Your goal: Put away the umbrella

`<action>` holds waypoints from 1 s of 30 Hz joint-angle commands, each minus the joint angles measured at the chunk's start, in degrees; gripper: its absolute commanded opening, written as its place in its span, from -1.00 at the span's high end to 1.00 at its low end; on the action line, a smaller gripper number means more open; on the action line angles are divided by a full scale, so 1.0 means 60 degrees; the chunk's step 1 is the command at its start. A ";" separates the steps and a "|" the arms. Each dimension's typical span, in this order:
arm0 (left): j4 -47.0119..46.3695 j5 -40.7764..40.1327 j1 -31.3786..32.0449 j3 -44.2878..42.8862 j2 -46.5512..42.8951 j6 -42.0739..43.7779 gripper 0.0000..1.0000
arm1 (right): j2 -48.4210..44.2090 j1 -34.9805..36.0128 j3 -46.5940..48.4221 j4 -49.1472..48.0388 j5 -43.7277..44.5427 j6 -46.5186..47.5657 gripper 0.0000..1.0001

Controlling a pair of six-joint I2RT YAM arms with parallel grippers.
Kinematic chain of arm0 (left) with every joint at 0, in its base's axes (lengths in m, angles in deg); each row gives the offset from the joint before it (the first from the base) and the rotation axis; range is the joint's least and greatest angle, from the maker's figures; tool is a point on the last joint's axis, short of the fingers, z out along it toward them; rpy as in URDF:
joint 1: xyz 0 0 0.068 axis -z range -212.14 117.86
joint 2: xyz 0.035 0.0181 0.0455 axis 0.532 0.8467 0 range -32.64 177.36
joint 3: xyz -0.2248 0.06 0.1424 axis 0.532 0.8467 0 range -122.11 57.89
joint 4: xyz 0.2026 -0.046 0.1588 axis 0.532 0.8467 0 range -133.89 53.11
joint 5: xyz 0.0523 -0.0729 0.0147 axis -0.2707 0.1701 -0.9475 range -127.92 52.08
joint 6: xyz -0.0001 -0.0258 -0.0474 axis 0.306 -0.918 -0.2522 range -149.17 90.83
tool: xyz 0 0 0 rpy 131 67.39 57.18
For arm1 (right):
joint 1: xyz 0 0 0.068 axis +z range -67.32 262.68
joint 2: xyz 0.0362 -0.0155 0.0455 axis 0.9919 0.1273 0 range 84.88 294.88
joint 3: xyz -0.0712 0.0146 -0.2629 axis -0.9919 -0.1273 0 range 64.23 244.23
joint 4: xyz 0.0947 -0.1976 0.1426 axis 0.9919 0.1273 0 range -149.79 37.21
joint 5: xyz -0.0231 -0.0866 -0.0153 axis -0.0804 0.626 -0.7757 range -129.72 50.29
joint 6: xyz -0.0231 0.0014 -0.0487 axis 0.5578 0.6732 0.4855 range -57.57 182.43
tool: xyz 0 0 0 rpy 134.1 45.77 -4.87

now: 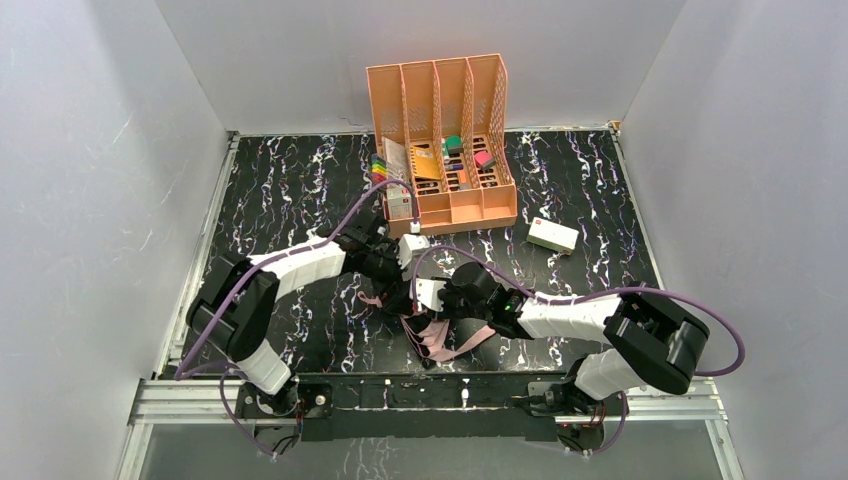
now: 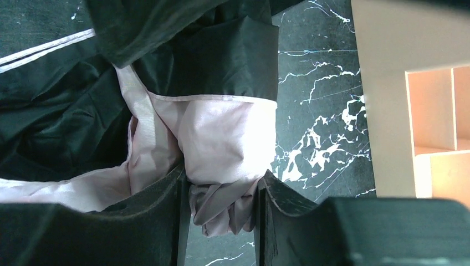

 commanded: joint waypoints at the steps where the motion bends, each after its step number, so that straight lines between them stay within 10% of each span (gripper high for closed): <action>1: 0.0261 0.0723 0.0212 -0.0133 0.0148 0.0288 -0.96 | 0.0157 0.0041 -0.0231 0.0159 0.0239 -0.0042 0.52; 17: -0.0050 -0.1504 0.1214 0.0678 0.0357 0.0423 -0.09 | -0.0122 0.0041 -0.0352 -0.0476 0.0347 -0.0480 0.45; 30: -0.0381 -0.2368 0.1379 0.0964 0.0057 0.0209 0.31 | -0.1431 0.0034 -0.0080 0.0711 -0.0180 -0.1041 -0.05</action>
